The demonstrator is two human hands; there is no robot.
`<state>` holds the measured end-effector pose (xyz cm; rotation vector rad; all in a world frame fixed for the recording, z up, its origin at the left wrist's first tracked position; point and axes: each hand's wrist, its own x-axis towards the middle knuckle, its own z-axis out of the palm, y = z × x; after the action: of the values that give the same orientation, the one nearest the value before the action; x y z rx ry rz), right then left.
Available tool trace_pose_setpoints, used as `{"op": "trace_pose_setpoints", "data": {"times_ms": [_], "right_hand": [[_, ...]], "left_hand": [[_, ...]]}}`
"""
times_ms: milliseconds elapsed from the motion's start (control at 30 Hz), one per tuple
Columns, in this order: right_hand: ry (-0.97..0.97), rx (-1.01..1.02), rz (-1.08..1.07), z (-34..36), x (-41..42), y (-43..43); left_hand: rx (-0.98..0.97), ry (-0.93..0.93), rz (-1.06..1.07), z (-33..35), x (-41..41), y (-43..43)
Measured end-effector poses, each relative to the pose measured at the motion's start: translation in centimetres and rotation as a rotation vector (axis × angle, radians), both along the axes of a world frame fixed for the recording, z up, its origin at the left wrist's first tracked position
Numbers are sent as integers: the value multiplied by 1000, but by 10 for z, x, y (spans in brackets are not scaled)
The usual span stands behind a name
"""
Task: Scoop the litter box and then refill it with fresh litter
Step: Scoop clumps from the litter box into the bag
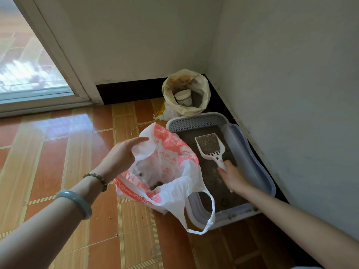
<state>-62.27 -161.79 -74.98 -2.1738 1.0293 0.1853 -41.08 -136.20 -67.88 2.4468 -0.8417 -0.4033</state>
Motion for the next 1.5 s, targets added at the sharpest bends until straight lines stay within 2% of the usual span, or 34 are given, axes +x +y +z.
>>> {"op": "trace_pose_setpoints", "data": {"times_ms": [500, 1167, 1333, 1500], "right_hand": [[-25, -14, 58, 20, 0, -16], [103, -268, 265, 23, -11, -31], [84, -219, 198, 23, -11, -35], [-1, -320, 259, 48, 1, -30]], "left_hand": [[56, -45, -15, -2, 4, 1], [68, -47, -21, -13, 10, 0], [55, -50, -27, -14, 10, -2], [48, -56, -20, -15, 10, -2]]}}
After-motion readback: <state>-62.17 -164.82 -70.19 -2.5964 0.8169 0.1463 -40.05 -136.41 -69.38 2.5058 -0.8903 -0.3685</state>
